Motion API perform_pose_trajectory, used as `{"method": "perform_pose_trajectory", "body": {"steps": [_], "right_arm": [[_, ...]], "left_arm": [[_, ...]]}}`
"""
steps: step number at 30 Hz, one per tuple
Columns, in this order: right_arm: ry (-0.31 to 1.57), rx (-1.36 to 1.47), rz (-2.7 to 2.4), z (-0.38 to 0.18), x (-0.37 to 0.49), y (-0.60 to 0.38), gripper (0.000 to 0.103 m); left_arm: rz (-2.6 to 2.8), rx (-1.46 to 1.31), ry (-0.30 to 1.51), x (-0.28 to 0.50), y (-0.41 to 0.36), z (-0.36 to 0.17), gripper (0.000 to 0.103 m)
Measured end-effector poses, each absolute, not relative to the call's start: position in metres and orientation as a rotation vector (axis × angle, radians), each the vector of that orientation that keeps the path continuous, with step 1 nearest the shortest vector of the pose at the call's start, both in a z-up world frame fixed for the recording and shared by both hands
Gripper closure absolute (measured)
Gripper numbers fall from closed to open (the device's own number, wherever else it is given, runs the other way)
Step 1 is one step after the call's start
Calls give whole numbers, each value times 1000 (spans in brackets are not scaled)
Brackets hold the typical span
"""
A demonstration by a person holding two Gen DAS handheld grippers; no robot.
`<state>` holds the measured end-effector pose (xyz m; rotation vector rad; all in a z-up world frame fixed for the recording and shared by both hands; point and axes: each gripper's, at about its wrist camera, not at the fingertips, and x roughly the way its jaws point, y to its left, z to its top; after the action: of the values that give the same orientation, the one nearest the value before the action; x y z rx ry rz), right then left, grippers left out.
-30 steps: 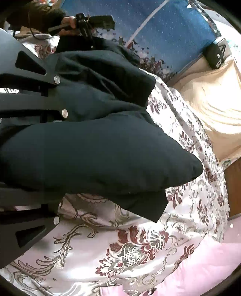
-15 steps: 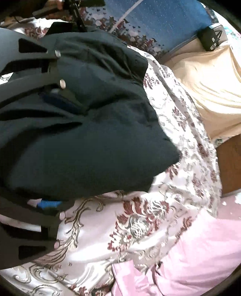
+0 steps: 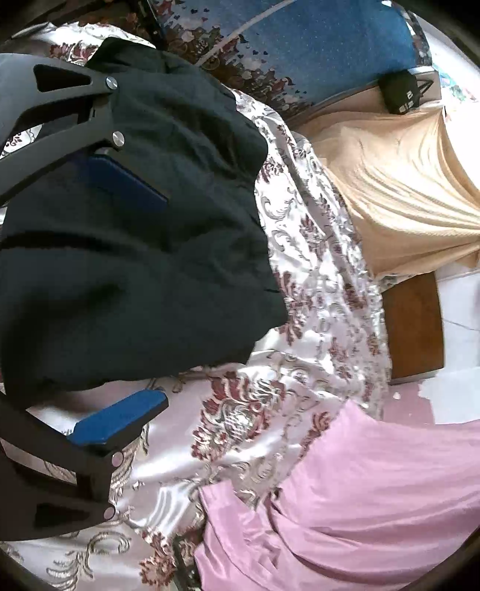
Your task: Fold large clothes
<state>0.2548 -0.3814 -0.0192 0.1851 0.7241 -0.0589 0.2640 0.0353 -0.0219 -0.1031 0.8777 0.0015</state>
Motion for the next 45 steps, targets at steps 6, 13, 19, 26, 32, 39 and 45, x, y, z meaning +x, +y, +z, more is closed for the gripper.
{"method": "perform_pose_trajectory", "body": {"steps": [6,13,19,26,32,39,45], "right_arm": [[658,166,-65,-3,233,-371,3],[576,149,-71,9,197,-356,2],[504,119,-75,17,164,-341,2],[417,74,-85,31,127,-324,2],[374,62,-74,37,98,-307,2],[323,36,-58,42,66,-281,2],[312,47,-31,42,48,-264,2]], "left_arm": [[7,-103,812,240,31,-6,0],[11,-82,734,207,21,10,0],[11,-62,659,177,7,21,0],[-1,-41,587,146,-7,30,0],[-7,-58,560,124,-11,29,0],[2,-93,532,99,-8,28,0],[18,-79,498,74,-7,30,0]]}}
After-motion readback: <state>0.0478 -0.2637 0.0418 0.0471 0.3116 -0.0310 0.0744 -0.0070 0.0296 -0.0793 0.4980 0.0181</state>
